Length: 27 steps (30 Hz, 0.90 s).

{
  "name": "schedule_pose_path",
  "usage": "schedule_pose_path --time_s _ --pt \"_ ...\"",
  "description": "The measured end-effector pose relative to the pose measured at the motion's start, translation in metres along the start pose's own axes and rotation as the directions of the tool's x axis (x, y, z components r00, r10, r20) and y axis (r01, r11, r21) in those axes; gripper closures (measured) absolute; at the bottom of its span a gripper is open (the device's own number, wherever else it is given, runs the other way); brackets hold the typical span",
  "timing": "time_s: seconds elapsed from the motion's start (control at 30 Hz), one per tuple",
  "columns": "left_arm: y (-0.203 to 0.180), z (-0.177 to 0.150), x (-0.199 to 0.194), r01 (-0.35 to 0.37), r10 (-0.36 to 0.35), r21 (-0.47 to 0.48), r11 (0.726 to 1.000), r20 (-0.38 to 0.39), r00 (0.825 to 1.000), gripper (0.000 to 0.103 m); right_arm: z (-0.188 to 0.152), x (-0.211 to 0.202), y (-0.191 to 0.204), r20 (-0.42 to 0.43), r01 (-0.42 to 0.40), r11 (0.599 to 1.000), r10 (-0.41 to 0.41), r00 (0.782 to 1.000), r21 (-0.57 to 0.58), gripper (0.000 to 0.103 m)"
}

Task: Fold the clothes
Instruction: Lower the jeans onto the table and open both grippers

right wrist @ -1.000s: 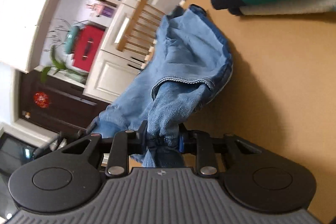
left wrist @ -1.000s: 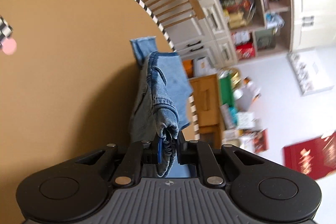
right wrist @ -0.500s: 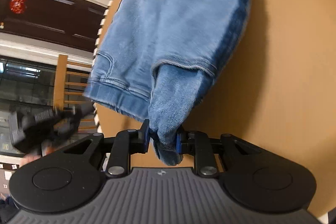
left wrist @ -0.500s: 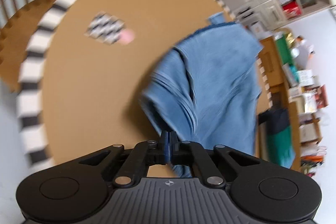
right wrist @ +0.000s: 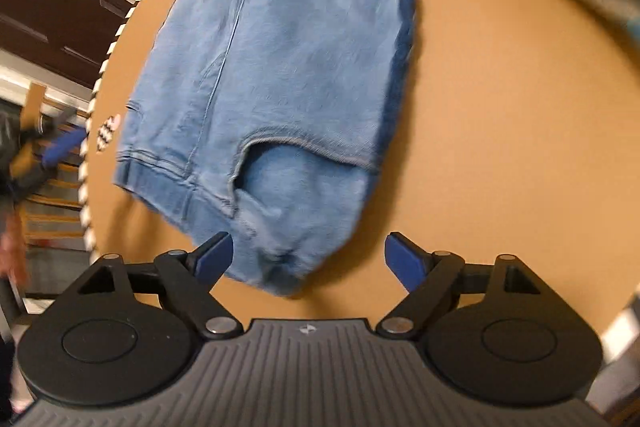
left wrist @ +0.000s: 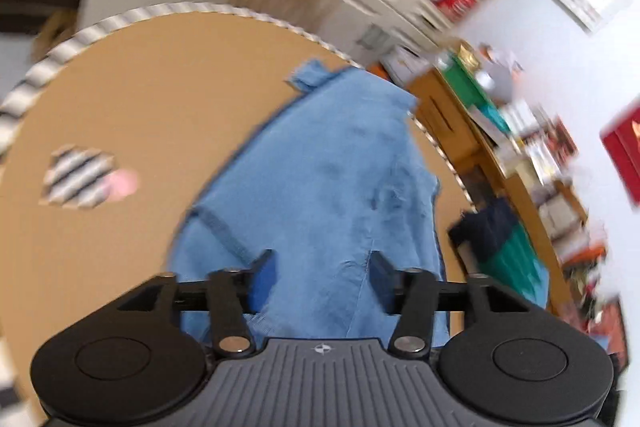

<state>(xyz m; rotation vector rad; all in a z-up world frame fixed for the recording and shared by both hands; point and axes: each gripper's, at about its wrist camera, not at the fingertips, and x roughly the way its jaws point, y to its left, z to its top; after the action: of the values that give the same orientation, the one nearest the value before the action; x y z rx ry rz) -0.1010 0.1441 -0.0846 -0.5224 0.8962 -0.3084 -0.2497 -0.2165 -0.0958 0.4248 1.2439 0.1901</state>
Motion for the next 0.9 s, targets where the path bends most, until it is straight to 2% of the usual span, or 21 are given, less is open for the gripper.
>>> schedule_pose_path --time_s 0.07,0.1,0.17,0.2,0.3,0.33,0.43,0.47,0.5,0.53,0.6,0.63,0.67,0.7,0.73,0.8,0.83,0.87,0.9 --pt "-0.008 -0.001 0.023 -0.041 0.04 -0.006 0.999 -0.029 0.999 0.044 0.003 -0.014 -0.003 0.056 0.036 0.998 -0.033 0.998 -0.055 0.011" --pt "-0.011 -0.003 0.034 -0.05 0.049 -0.022 0.998 -0.048 0.998 0.044 0.008 -0.024 -0.006 0.087 0.034 0.997 -0.028 0.996 -0.063 0.01" --pt "-0.014 -0.011 0.051 -0.113 0.109 -0.047 0.992 -0.089 0.99 0.044 0.017 -0.043 -0.014 0.157 0.043 0.997 -0.032 0.987 -0.065 0.007" --pt "-0.017 -0.019 0.061 -0.141 0.136 -0.044 0.989 -0.1 0.986 0.044 0.022 -0.052 -0.016 0.191 0.07 0.995 -0.055 0.98 -0.071 0.003" --pt "-0.025 -0.035 0.069 -0.228 0.228 0.015 0.974 -0.103 0.968 0.045 0.029 -0.079 -0.024 0.29 0.175 0.975 -0.13 0.948 -0.135 0.001" --pt "-0.028 -0.04 0.07 -0.256 0.258 0.038 0.966 -0.101 0.961 0.046 0.03 -0.084 -0.024 0.327 0.217 0.962 -0.154 0.932 -0.166 0.001" --pt "-0.045 -0.052 0.073 -0.353 0.366 0.125 0.927 -0.098 0.926 0.05 0.027 -0.1 -0.023 0.495 0.382 0.894 -0.229 0.838 -0.234 0.001" --pt "-0.051 -0.056 0.076 -0.376 0.391 0.147 0.915 -0.089 0.916 0.051 0.027 -0.103 -0.021 0.544 0.414 0.875 -0.226 0.808 -0.252 0.001" --pt "-0.056 -0.061 0.076 -0.403 0.42 0.164 0.9 -0.078 0.904 0.051 0.028 -0.104 -0.019 0.584 0.415 0.868 -0.194 0.788 -0.271 0.001" --pt "-0.059 -0.066 0.075 -0.423 0.439 0.172 0.89 -0.071 0.896 0.052 0.029 -0.109 -0.021 0.61 0.384 0.876 -0.138 0.78 -0.293 0.001" --pt "-0.062 -0.073 0.074 -0.447 0.463 0.174 0.877 -0.065 0.884 0.051 0.032 -0.121 -0.027 0.633 0.262 0.902 0.016 0.774 -0.343 0.001" --pt "-0.061 -0.075 0.072 -0.455 0.471 0.171 0.874 -0.065 0.88 0.052 0.036 -0.125 -0.029 0.641 0.206 0.909 0.082 0.763 -0.362 0.001" --pt "-0.062 -0.077 0.075 -0.459 0.475 0.169 0.872 -0.069 0.877 0.052 0.041 -0.126 -0.03 0.649 0.176 0.914 0.115 0.752 -0.367 0.001" --pt "-0.06 -0.078 0.072 -0.46 0.476 0.164 0.872 -0.075 0.876 0.052 0.049 -0.125 -0.029 0.657 0.172 0.919 0.114 0.745 -0.355 0.001" --pt "-0.059 -0.079 0.072 -0.462 0.48 0.169 0.87 -0.08 0.874 0.055 0.059 -0.123 -0.029 0.655 0.161 0.93 0.103 0.749 -0.33 0.001" --pt "-0.054 -0.082 0.069 -0.467 0.486 0.173 0.867 -0.088 0.869 0.063 0.081 -0.118 -0.031 0.637 0.122 0.955 0.084 0.766 -0.272 0.001" --pt "-0.05 -0.084 0.064 -0.47 0.488 0.171 0.866 -0.09 0.868 0.073 0.092 -0.115 -0.032 0.625 0.11 0.963 0.072 0.777 -0.247 0.002" --pt "-0.043 -0.085 0.059 -0.47 0.485 0.149 0.87 -0.092 0.87 0.082 0.103 -0.111 -0.032 0.611 0.102 0.969 0.058 0.79 -0.225 0.011" --pt "-0.036 -0.085 0.055 -0.462 0.474 0.125 0.878 -0.094 0.875 0.087 0.113 -0.108 -0.029 0.595 0.119 0.968 0.036 0.803 -0.219 0.021"
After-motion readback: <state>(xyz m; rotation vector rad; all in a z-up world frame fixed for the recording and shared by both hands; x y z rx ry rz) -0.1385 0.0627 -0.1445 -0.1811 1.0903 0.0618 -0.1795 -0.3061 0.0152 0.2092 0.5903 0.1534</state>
